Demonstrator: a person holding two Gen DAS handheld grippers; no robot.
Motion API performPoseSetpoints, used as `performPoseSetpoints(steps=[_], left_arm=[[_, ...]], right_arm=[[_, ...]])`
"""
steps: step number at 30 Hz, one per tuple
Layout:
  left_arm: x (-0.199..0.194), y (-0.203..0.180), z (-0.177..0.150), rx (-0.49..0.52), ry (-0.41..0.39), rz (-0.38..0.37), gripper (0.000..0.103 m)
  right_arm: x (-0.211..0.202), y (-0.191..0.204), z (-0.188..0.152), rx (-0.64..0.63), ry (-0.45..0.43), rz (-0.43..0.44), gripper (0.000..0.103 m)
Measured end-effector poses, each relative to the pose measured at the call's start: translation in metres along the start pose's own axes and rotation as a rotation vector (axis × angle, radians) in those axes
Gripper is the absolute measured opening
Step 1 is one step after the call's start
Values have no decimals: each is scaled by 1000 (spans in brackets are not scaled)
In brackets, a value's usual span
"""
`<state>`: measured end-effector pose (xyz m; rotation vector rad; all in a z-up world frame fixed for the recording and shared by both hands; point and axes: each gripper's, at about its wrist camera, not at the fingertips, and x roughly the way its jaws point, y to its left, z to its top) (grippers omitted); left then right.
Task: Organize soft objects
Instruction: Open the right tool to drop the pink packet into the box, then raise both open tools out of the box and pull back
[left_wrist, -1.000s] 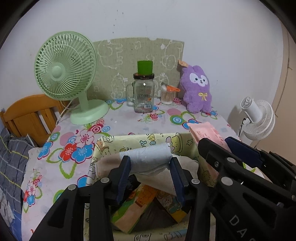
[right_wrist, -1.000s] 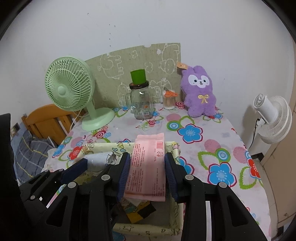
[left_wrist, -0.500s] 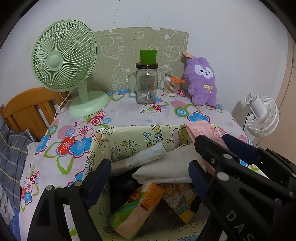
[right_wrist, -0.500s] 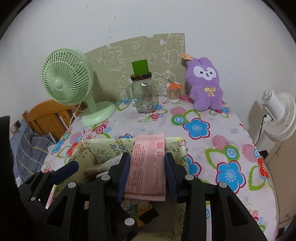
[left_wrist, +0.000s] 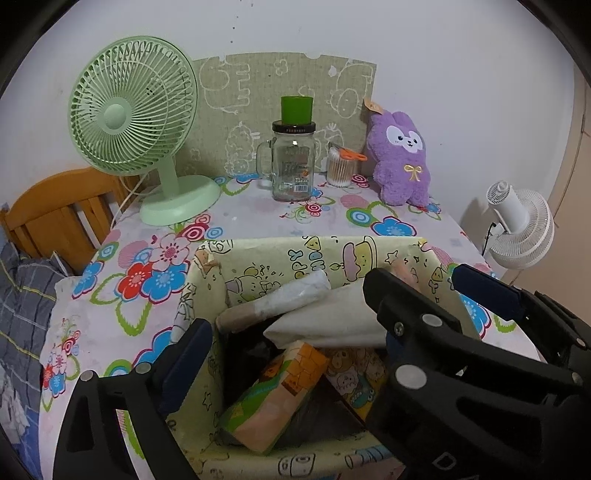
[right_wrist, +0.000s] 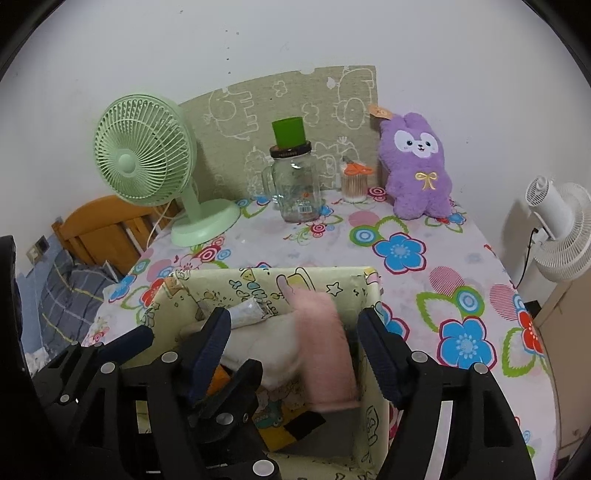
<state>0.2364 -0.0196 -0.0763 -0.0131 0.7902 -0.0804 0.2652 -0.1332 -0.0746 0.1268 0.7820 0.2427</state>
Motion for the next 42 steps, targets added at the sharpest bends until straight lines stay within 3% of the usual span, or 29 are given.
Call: performPoseSetpoints(steps=[22,28,42], left_arm=[[-66,-8,-23,-13,-60,20,103],[-91,-8,-32,-7,-103,31,103],[-149,-8,-55,13,-201,47,103]], right_arm=[[-78,9,-20,-59,-79,-33,88],[-102,11,-27,-61,-107,-30,95],[-159,12,-48,-52,-155,-81,98]])
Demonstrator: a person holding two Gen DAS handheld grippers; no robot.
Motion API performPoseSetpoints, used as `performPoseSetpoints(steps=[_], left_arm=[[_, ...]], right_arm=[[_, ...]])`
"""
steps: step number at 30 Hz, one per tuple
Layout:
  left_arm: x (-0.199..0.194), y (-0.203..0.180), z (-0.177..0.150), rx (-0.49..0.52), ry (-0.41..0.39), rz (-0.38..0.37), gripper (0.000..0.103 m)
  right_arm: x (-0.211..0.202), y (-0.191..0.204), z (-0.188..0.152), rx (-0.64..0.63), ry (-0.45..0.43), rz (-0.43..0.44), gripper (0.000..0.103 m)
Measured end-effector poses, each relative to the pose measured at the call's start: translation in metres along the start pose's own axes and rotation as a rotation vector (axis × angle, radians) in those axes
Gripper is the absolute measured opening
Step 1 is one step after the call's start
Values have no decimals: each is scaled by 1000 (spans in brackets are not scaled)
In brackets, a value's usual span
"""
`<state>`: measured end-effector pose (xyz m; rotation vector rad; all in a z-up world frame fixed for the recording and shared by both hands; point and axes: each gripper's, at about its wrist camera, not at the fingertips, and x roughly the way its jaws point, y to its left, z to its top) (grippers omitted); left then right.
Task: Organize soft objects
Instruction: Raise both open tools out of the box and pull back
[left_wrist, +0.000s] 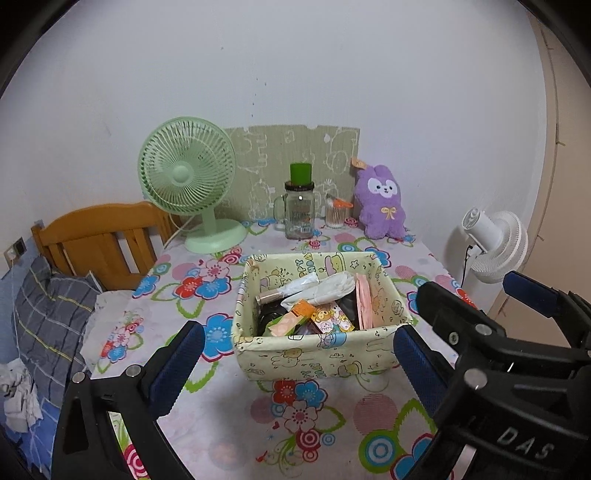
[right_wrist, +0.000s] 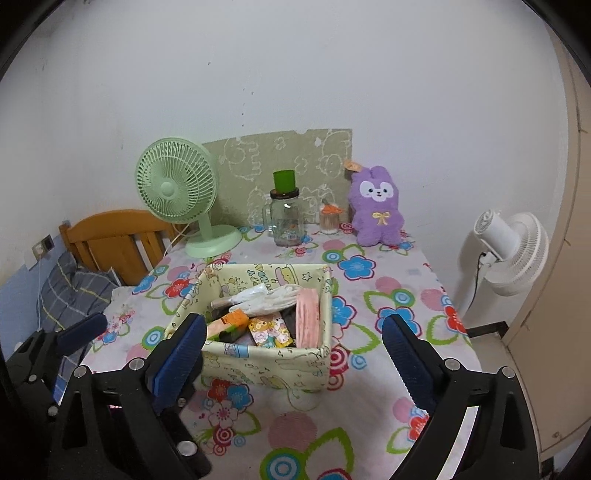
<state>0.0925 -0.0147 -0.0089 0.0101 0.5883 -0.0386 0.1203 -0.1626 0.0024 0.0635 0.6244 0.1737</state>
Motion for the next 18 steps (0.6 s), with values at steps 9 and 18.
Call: performPoseSetpoints(steps=[9,18], left_arm=[[-33,2,-11,0,-50,8,103],[-57,12,-23,-14,-74,28,103]], right_arm=[[-41,-5,-10,-4,-44,-42,99],[-71,-14,-23,14,-87,-67,100]])
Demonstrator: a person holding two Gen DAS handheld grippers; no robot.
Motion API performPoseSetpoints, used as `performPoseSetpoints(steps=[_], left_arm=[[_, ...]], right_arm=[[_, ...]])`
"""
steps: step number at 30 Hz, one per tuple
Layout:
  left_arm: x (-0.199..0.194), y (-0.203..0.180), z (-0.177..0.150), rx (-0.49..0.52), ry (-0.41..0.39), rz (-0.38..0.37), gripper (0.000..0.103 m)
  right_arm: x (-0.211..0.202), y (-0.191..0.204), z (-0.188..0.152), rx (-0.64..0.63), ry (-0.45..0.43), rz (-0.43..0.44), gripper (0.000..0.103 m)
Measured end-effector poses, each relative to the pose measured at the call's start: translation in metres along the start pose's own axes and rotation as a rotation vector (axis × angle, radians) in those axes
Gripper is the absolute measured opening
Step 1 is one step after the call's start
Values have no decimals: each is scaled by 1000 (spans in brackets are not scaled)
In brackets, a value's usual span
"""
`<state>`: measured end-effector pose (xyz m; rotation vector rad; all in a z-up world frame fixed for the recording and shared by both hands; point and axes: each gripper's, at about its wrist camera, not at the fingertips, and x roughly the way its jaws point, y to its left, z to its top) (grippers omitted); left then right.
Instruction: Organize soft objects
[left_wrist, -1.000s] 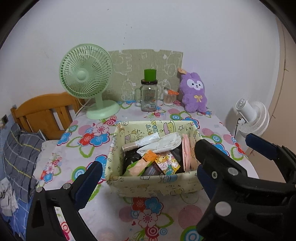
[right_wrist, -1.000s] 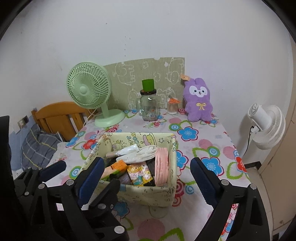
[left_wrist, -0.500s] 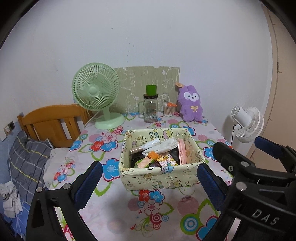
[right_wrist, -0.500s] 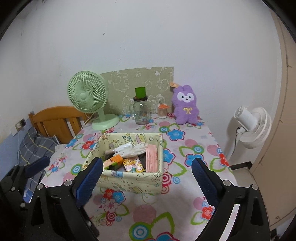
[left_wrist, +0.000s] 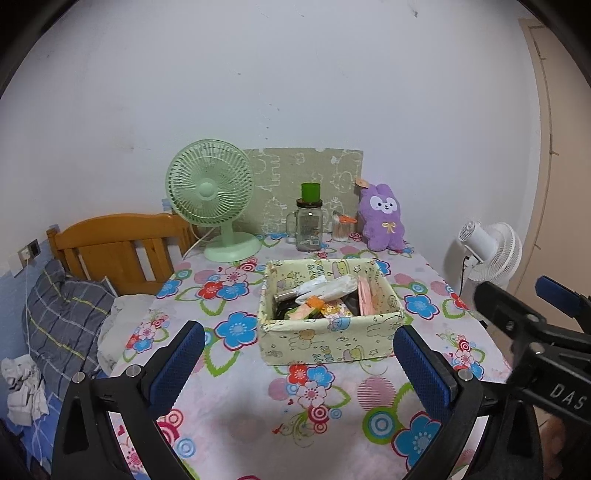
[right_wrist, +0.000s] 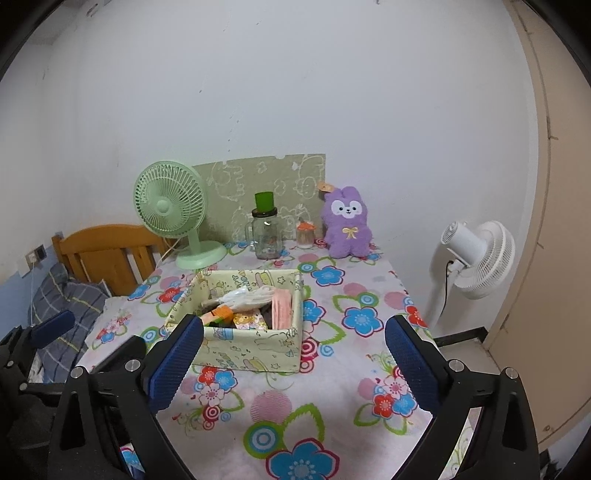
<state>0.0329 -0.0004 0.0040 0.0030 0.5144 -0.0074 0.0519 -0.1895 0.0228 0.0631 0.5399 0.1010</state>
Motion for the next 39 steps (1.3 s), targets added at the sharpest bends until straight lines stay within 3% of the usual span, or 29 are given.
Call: performPoseSetpoints(steps=[14,39], left_arm=[[-28,8,-12,-7,-50,18,103],[-28,12,-12,-36,-53,-9,103]], right_arm=[[-25,-10,-14,18,-51,-3,102],[-23,-7,-16,6,-41,-8,103]])
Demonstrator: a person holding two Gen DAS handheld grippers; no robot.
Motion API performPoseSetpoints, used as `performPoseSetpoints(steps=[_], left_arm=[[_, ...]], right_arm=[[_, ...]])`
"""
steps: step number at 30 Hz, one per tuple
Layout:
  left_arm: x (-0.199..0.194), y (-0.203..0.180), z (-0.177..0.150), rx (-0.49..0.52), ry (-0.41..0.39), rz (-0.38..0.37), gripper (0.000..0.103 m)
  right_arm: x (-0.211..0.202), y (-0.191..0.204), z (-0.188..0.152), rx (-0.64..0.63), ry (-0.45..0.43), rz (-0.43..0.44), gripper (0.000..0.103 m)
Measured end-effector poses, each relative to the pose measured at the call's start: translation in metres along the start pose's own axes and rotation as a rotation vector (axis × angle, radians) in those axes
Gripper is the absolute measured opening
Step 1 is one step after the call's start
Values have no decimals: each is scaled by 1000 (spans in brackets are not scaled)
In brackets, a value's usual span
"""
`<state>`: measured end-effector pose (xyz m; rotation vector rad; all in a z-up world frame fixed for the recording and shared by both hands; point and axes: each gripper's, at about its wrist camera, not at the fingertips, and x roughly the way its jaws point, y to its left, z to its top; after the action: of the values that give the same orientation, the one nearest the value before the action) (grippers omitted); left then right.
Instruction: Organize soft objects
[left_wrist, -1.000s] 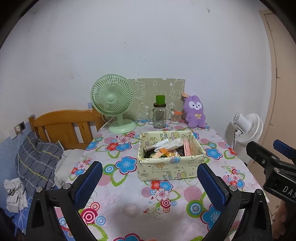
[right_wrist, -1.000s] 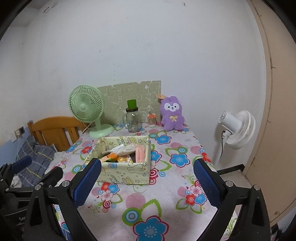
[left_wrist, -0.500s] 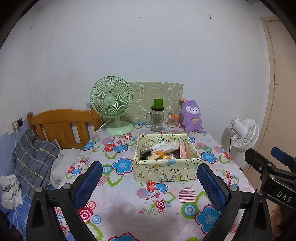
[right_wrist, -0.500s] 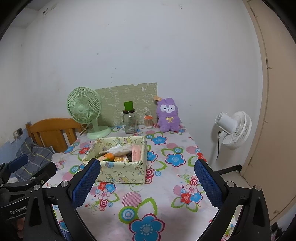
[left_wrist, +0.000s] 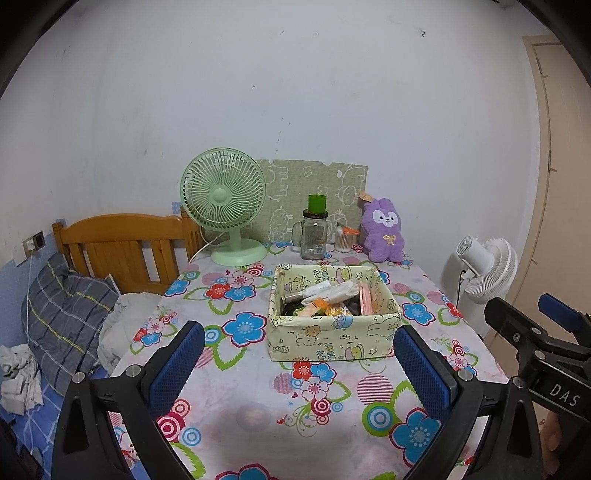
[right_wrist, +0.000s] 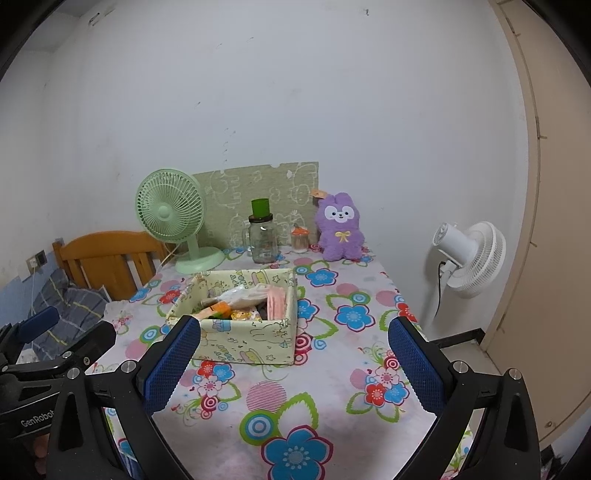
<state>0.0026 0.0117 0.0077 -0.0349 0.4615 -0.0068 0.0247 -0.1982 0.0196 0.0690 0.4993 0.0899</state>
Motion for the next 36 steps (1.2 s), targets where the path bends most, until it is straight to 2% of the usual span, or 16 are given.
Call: performPoseSetpoints(steps=[36], left_arm=[[7,-3,-1,1,4,-5,103]], right_arm=[[4,1,-3,14,3,4,103]])
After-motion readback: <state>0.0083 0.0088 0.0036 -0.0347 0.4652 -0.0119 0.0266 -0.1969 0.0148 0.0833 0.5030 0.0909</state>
